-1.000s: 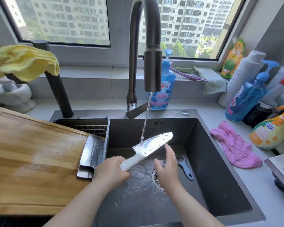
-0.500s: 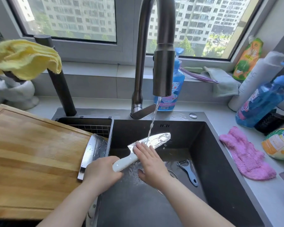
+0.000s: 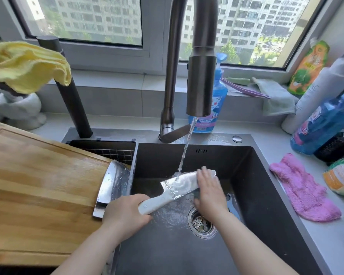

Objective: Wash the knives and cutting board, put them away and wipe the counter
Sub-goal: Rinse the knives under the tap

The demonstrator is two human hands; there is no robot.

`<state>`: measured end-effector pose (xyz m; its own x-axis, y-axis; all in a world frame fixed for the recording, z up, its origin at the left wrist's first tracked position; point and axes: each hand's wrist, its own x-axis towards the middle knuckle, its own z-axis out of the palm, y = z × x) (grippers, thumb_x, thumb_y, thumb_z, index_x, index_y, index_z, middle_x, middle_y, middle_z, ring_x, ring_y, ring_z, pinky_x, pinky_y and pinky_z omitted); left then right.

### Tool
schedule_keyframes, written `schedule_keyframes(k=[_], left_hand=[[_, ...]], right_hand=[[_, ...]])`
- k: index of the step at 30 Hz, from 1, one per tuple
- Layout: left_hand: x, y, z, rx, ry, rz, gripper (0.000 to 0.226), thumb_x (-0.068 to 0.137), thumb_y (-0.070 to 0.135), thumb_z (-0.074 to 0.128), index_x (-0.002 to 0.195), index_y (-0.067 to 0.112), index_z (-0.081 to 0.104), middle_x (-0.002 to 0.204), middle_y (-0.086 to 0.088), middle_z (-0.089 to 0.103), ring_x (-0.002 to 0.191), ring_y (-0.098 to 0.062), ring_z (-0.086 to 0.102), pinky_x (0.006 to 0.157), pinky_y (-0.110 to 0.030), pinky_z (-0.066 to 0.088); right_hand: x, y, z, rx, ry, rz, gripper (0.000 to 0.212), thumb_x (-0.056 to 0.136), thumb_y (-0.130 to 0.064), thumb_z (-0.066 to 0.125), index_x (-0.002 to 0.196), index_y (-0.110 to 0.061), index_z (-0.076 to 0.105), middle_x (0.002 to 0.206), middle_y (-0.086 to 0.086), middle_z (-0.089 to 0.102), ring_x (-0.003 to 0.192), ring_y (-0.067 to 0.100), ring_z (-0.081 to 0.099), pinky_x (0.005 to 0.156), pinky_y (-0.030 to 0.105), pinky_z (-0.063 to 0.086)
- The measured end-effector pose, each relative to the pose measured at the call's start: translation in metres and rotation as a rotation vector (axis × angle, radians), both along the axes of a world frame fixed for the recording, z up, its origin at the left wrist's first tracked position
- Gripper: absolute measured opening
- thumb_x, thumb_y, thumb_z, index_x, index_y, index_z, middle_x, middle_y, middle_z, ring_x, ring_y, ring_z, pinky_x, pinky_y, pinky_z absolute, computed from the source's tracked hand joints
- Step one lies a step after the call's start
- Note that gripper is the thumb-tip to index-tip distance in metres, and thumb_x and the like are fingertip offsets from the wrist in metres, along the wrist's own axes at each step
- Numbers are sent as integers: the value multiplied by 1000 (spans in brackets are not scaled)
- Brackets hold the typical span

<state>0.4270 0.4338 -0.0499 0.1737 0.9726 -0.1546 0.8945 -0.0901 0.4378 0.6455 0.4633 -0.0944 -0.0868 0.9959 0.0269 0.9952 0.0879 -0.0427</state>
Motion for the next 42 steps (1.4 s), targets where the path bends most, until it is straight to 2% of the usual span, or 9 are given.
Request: schedule_keyframes(k=[6,11,14,17,23,27,31,37,42], left_hand=[[9,-2,-4,-15,-49,30,23,76,41,62,98,44,57,71,18,50,90,-11,56,73,-23,42],[2,-5,-2,-5,-40,16,24,77,41,62,100,44,57,71,21,50,80,-7,49,64,-19,37],[-1,-9,-2,-10,-31,27,21,78,41,61,97,45,54,72,22,48,81,-5,48,61,-14,33],[1,-10,-1,-12,-73,50,28,79,41,61,106,43,56,79,21,51,85,-6,50,67,-18,38],[0,-11,1,2,-55,50,25,78,42,62,103,44,56,73,22,50,82,-6,48,62,-17,35],[2,-16,0,-23,-81,61,19,78,42,62,92,48,50,70,23,47,84,-6,50,65,-17,37],[3,-16,3,-17,-93,75,25,77,42,63,102,42,58,76,19,52,89,-9,54,63,-18,36],[-11,-26,2,-59,-61,91,17,78,43,61,88,47,50,72,23,46,84,-4,46,59,-12,30],[-25,-37,8,-99,-248,257,26,73,38,70,85,44,47,75,22,51,75,-5,52,57,-15,36]], right_hand=[[-30,-19,-15,75,0,238,88,43,-31,67,125,-11,45,128,3,59,122,19,53,109,30,9],[-8,-18,-5,73,21,53,88,57,-28,76,135,-6,40,142,12,45,133,22,42,113,30,25],[1,-19,-4,-6,67,-73,80,83,-23,57,147,-8,11,157,10,8,146,23,8,117,31,-5],[-17,-33,-14,55,25,129,84,54,-33,71,130,-13,40,134,7,55,129,25,45,113,30,5],[-10,-24,-3,85,-10,-46,82,69,-25,71,140,-9,34,150,9,31,140,29,29,117,30,-1],[-22,-28,-4,-24,-59,116,103,26,-37,83,120,-17,47,120,3,65,111,22,63,109,30,6],[-30,-36,-9,-25,-7,330,98,35,-35,78,125,-18,43,126,0,62,123,19,45,109,28,8],[1,-32,5,-211,104,-149,69,92,-22,45,148,-17,6,158,5,-4,146,21,-1,117,31,-4],[-12,-33,3,-231,326,-305,63,96,-18,39,149,-15,5,158,4,-5,146,18,-1,118,29,4]])
